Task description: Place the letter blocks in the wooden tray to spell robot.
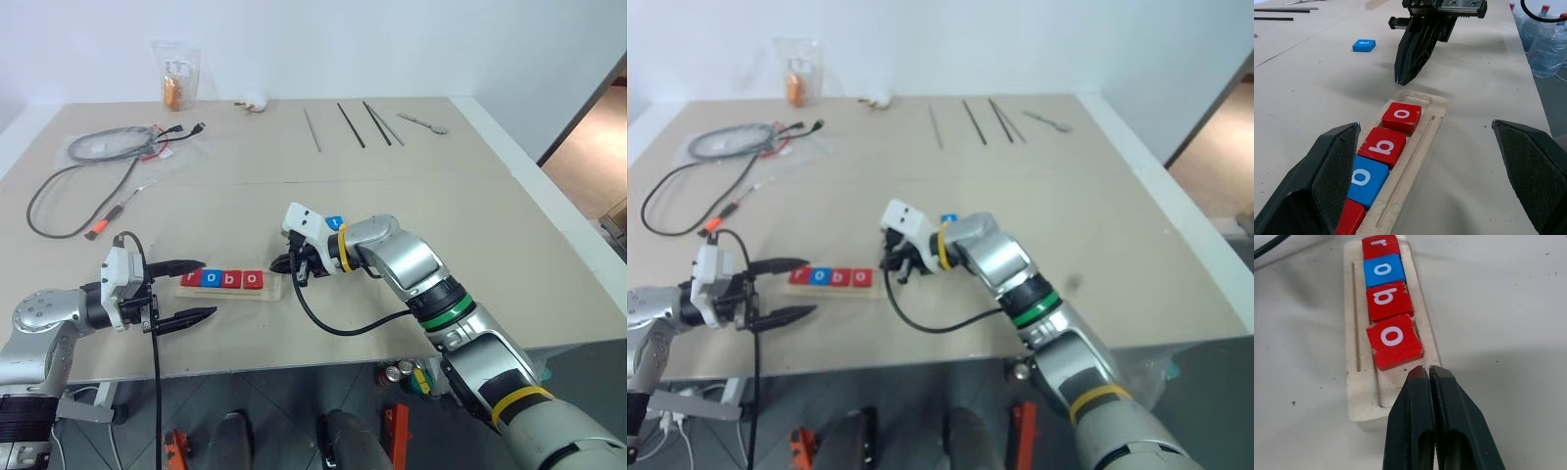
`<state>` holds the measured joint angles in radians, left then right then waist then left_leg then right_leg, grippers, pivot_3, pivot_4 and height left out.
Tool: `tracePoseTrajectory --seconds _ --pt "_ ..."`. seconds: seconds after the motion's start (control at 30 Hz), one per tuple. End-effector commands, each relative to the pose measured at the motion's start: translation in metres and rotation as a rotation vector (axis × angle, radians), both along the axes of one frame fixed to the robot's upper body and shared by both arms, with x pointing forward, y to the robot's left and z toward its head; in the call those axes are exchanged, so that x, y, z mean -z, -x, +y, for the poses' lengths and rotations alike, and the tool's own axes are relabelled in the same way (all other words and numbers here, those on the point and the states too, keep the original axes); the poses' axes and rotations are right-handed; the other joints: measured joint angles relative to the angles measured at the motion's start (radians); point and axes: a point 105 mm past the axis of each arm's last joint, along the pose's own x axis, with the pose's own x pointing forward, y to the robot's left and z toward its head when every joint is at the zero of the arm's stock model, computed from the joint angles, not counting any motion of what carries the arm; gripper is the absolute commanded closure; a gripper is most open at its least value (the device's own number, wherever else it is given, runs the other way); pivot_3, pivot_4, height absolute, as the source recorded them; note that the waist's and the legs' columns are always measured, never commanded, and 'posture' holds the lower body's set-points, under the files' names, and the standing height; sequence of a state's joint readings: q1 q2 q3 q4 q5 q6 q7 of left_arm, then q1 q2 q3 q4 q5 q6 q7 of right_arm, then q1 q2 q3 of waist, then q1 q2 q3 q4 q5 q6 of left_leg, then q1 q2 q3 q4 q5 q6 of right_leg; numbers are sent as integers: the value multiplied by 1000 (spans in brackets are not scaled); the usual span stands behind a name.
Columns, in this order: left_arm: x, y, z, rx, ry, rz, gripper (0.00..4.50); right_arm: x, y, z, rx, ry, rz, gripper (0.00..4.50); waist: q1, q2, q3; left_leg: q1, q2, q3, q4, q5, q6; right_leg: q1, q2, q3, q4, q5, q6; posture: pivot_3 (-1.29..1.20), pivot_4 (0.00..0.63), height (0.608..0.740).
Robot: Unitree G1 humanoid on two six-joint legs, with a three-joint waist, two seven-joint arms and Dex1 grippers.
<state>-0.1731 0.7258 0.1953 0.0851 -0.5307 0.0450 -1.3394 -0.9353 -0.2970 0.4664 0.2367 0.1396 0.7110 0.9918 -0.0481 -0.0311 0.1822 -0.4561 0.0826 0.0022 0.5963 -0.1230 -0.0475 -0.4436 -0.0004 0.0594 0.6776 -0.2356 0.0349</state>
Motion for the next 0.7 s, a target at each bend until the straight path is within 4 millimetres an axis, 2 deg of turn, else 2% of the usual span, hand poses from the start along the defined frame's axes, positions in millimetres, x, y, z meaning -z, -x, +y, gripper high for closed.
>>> tracePoseTrajectory --seconds 0.03,0.17,0.3,0.47,0.7 --pt "-13 1 1 2 0 -54 0 -4 3 13 -23 -26 -19 4437 0 0 0 0 0 0 0 0 0 0 0 0 0 0 0 0 150 740" --pt "-13 2 1 0 0 -55 0 2 11 18 -50 -17 -6 4437 1 0 0 0 0 0 0 0 0 0 0 0 0 0 0 0 150 740" --pt "-13 3 2 -5 2 -55 0 9 12 15 -57 7 -7 4437 1 0 0 0 0 0 1 0 0 1 0 1 1 0 0 0 150 740" --pt "-13 4 2 -10 3 -52 0 10 9 13 -43 9 -9 4437 1 0 0 1 0 0 1 0 0 1 0 0 2 0 0 0 150 740" --pt "-13 4 2 -13 6 -54 0 13 16 22 -73 7 2 4437 1 0 0 1 0 0 1 0 0 1 0 0 2 0 0 0 150 740"
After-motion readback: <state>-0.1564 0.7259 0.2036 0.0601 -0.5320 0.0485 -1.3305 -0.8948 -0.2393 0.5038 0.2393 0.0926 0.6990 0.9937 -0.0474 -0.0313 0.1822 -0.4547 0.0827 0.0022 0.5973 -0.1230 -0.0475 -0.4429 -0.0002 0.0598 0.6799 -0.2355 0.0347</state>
